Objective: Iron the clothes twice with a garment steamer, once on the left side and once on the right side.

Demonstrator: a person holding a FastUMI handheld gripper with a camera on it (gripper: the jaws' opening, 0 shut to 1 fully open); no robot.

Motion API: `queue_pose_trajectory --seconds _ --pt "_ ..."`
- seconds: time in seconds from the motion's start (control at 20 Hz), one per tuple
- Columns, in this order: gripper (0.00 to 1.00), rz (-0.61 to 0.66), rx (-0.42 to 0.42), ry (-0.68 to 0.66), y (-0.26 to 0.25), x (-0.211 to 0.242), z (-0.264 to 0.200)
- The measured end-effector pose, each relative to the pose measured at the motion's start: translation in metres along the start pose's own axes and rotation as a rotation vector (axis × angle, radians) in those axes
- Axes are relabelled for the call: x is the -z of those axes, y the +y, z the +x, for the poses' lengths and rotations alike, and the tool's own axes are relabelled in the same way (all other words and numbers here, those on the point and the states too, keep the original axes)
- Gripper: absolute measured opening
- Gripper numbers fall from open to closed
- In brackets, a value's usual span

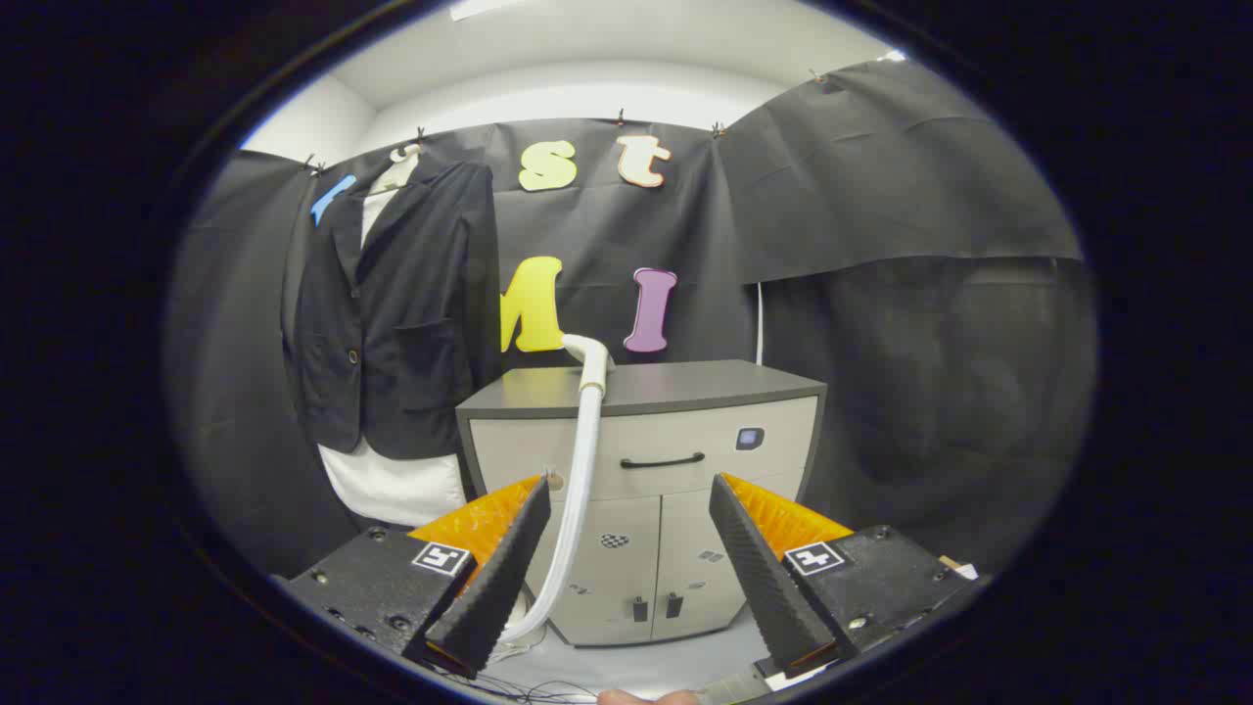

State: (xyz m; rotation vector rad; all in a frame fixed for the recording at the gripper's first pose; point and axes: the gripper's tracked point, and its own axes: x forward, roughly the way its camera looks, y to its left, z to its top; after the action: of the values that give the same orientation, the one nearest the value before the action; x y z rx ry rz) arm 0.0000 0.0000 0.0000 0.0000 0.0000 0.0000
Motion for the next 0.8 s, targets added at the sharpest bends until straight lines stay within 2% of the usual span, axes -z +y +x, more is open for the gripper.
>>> queue_pose_trajectory --seconds 0.8 --pt "1.00 -0.002 0.017 -0.006 0.009 -0.014 -0.002"
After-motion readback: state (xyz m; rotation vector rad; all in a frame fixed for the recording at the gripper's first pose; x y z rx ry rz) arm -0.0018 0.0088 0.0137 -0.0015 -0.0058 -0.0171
